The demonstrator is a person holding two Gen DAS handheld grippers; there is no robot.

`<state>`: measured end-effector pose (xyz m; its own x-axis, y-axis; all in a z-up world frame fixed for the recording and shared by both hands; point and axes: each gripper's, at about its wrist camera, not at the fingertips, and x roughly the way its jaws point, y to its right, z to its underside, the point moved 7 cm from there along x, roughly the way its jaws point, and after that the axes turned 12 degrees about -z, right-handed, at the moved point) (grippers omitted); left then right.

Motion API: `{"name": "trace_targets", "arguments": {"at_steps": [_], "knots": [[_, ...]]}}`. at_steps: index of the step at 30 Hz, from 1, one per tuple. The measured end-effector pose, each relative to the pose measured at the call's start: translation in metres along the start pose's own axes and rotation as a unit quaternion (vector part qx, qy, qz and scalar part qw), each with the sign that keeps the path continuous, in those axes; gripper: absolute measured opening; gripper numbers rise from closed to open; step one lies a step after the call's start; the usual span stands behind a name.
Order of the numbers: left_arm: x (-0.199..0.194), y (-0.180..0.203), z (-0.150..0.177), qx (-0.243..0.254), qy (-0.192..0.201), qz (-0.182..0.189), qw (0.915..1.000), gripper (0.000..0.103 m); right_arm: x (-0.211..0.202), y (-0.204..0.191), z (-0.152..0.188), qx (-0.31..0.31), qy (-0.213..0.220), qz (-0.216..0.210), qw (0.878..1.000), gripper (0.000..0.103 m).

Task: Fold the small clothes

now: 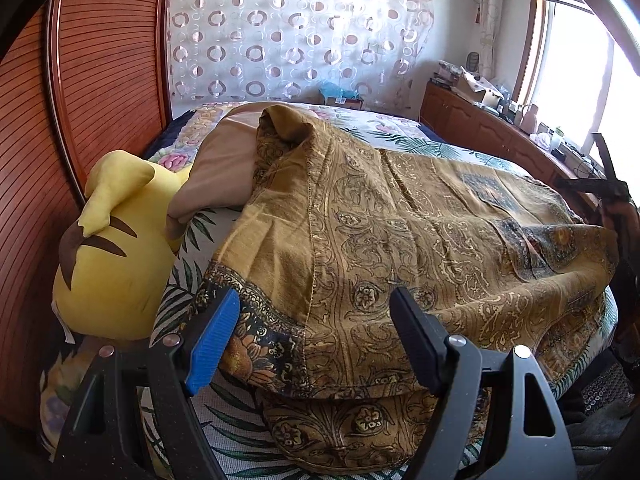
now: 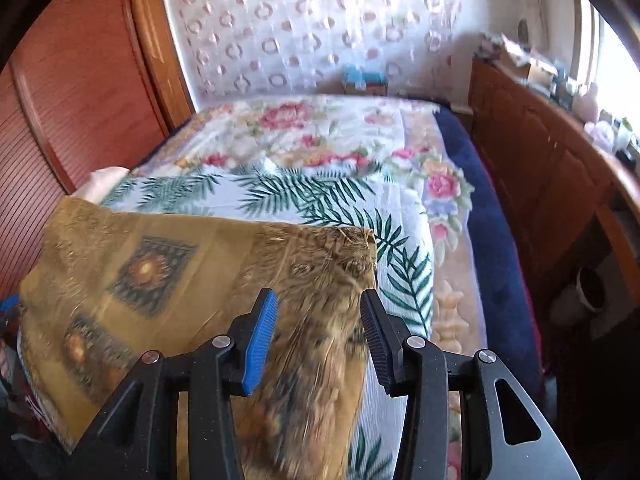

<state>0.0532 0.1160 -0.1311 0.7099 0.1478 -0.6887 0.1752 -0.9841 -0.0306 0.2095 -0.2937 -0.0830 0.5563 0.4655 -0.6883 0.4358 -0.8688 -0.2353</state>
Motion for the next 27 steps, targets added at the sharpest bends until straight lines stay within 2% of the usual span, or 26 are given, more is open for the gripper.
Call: {"name": "trace_targets", "arguments": {"at_steps": [5,6,8,11,12,15,17,23,27], "knots": [[0.001,0.001,0.001,0.004,0.0,-0.005,1.0,0.078,0.043,0.022,-0.003,0.018,-0.048,0.024,0.998,0.045],[0.001,0.002,0.001,0.005,0.001,-0.007,1.0,0.078,0.048,0.024,-0.004,0.022,-0.049,0.022,0.998,0.034],[0.0,0.002,0.001,0.006,0.002,-0.009,0.9999,0.078,0.054,0.024,-0.01,0.029,-0.046,0.003,0.999,0.018],[-0.002,0.003,-0.001,0.006,0.005,-0.011,0.9999,0.078,0.055,0.016,-0.021,0.003,-0.026,-0.011,1.0,0.005],[-0.003,0.003,-0.001,0.006,0.006,-0.012,0.9999,0.078,0.054,0.013,-0.026,-0.012,-0.02,-0.008,1.0,0.004],[-0.006,0.004,-0.002,0.007,0.01,-0.012,0.9999,0.078,0.043,0.014,-0.037,-0.038,0.018,0.031,0.999,0.003],[-0.007,0.003,-0.003,0.007,0.012,-0.012,0.9998,0.078,0.036,0.016,-0.043,-0.033,0.046,0.053,0.997,0.003],[-0.007,-0.002,-0.002,0.005,0.012,-0.016,0.9998,0.078,0.044,0.011,-0.042,-0.033,0.024,0.076,0.996,0.004],[-0.006,-0.006,-0.001,0.0,0.008,-0.021,0.9997,0.078,0.03,0.001,-0.046,-0.044,0.037,0.088,0.994,0.029]]}}
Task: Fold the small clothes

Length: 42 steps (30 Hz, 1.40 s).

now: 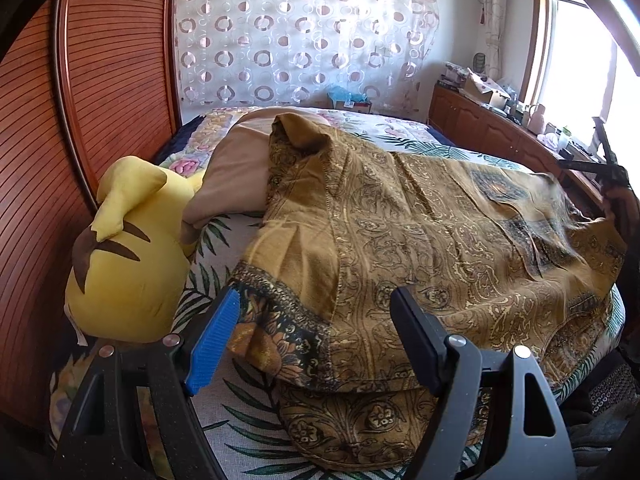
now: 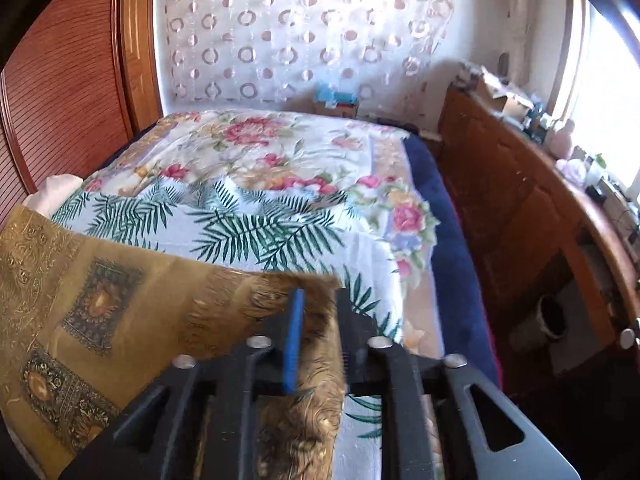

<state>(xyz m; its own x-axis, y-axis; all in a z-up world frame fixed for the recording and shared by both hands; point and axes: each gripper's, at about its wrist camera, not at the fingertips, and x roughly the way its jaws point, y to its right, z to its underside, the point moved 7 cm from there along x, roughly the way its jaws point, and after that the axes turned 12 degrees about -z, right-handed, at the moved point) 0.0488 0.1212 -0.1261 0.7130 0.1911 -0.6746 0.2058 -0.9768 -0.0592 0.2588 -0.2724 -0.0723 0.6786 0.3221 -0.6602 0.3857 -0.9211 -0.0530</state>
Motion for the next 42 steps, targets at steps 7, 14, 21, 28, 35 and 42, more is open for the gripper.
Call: {"name": "trace_targets", "arguments": {"at_steps": [7,14,21,28,35,42], "knots": [[0.001,-0.009,0.003,-0.003,-0.001,-0.01,0.9999,0.078,-0.049,-0.035,0.026,-0.026,0.026,-0.027,0.999,0.051],[0.005,-0.02,0.008,-0.015,-0.008,-0.022,0.9996,0.078,-0.065,-0.09,0.089,-0.049,0.011,-0.089,0.995,0.052],[0.007,-0.026,0.014,-0.019,-0.016,-0.024,0.9994,0.078,-0.048,-0.123,0.147,-0.062,-0.036,-0.119,0.99,0.052],[0.01,-0.029,0.016,-0.022,-0.021,-0.027,0.9992,0.078,-0.038,-0.129,0.181,-0.043,-0.047,-0.111,0.992,0.053],[0.014,-0.032,0.019,-0.024,-0.026,-0.034,0.9988,0.078,-0.044,-0.139,0.192,-0.054,-0.029,-0.096,0.993,0.062],[0.02,-0.03,0.032,-0.041,-0.045,-0.016,0.998,0.078,-0.047,-0.144,0.199,-0.05,-0.008,-0.087,0.995,0.064]]}}
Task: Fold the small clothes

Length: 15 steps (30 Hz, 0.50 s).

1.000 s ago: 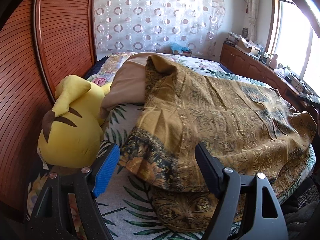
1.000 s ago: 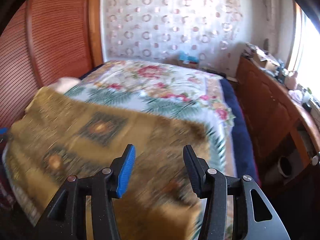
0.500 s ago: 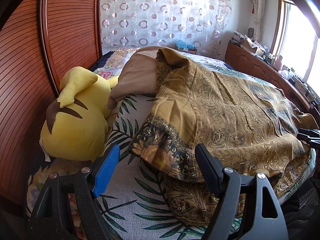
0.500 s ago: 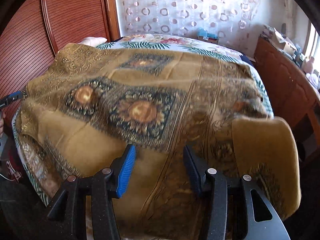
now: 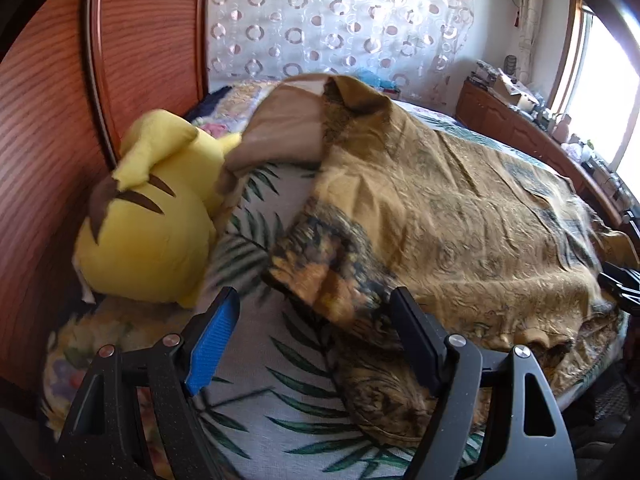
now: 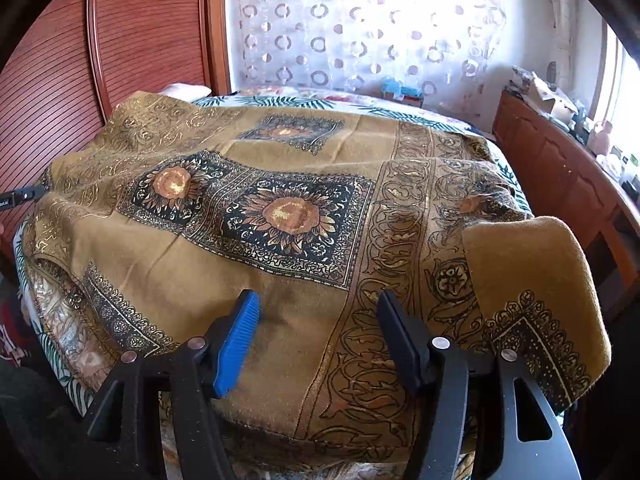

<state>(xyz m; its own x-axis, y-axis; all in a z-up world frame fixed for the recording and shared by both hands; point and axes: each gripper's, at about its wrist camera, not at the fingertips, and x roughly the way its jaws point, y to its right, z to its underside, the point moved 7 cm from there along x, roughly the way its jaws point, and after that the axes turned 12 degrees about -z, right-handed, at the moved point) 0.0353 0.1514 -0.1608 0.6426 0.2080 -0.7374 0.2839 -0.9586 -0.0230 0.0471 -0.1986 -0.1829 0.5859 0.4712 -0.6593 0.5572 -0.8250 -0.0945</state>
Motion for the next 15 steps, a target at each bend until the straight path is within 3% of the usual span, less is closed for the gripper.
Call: {"name": "trace_targets", "arguments": {"at_steps": [2,10,12,14,15], "knots": [[0.0,0.005,0.003,0.002,-0.002,0.008,1.0,0.078,-0.003,0.0,0.001,0.0,0.001,0.002,1.0,0.064],[0.0,0.018,0.006,-0.007,-0.013,0.022,0.9996,0.049,-0.005,0.0,0.002,0.0,0.001,0.001,1.0,0.065],[-0.001,0.024,0.007,-0.003,-0.015,0.031,0.9994,0.048,-0.006,0.002,0.001,0.0,0.001,0.0,1.0,0.065],[-0.001,0.027,0.007,0.002,-0.014,0.033,0.9993,0.038,-0.006,0.002,0.002,0.0,0.0,0.0,1.0,0.065],[-0.001,0.029,0.007,0.004,-0.013,0.033,0.9994,0.027,-0.006,0.002,0.002,0.0,0.001,0.0,1.0,0.065]]}}
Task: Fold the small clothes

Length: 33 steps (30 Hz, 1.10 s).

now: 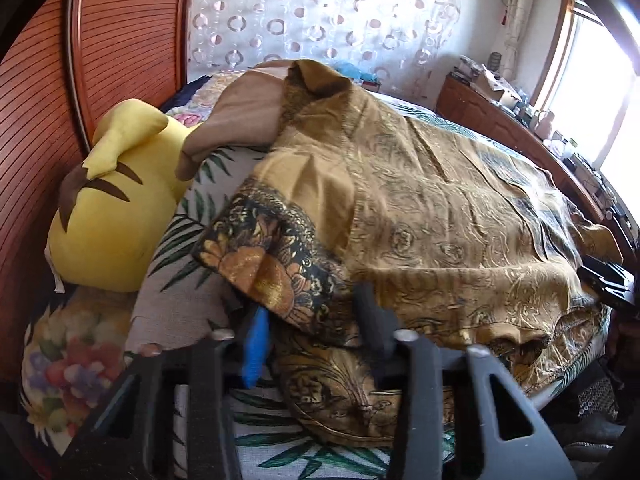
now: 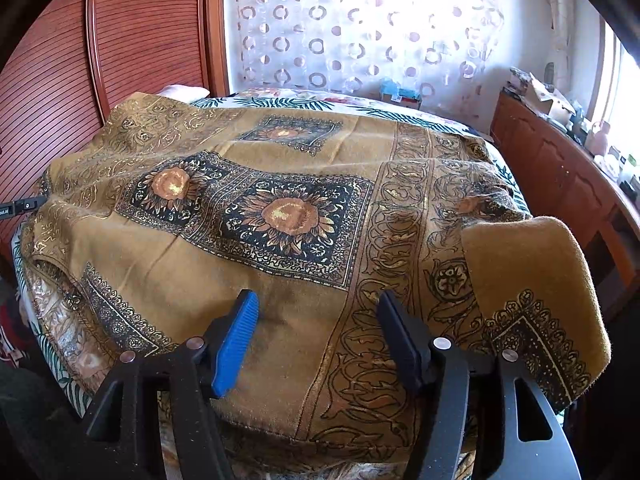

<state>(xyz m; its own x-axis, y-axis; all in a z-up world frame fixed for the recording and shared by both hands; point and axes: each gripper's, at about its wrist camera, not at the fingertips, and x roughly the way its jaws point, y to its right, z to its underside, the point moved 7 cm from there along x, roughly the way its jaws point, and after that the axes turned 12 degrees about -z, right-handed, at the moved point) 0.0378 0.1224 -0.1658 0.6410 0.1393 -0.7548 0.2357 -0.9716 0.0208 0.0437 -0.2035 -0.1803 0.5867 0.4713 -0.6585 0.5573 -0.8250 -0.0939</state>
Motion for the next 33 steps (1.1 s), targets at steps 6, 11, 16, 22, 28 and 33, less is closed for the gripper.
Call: {"name": "trace_targets", "arguments": {"at_steps": [6,11,16,22,28,33], "knots": [[-0.016,0.013,-0.014,-0.007,0.025,0.039,0.9989,0.006,0.0,0.0,0.0,0.001,0.0,0.0,1.0,0.065],[-0.061,0.05,-0.057,0.014,0.093,0.079,0.9925,0.006,-0.004,0.006,-0.003,0.014,0.001,-0.007,1.0,0.065],[-0.085,0.098,-0.096,0.052,0.136,0.115,0.9827,0.006,-0.013,0.016,-0.006,0.037,-0.003,-0.01,0.999,0.067],[-0.099,0.164,-0.126,0.089,0.155,0.17,0.969,0.006,-0.043,0.034,-0.013,0.04,0.026,0.019,0.999,0.066],[-0.117,0.234,-0.141,0.133,0.165,0.225,0.9511,0.006,-0.07,0.055,-0.012,0.063,0.058,0.036,0.996,0.066],[-0.137,0.288,-0.147,0.175,0.179,0.257,0.9334,0.006,-0.083,0.067,-0.007,0.079,0.074,0.05,0.993,0.067]]}}
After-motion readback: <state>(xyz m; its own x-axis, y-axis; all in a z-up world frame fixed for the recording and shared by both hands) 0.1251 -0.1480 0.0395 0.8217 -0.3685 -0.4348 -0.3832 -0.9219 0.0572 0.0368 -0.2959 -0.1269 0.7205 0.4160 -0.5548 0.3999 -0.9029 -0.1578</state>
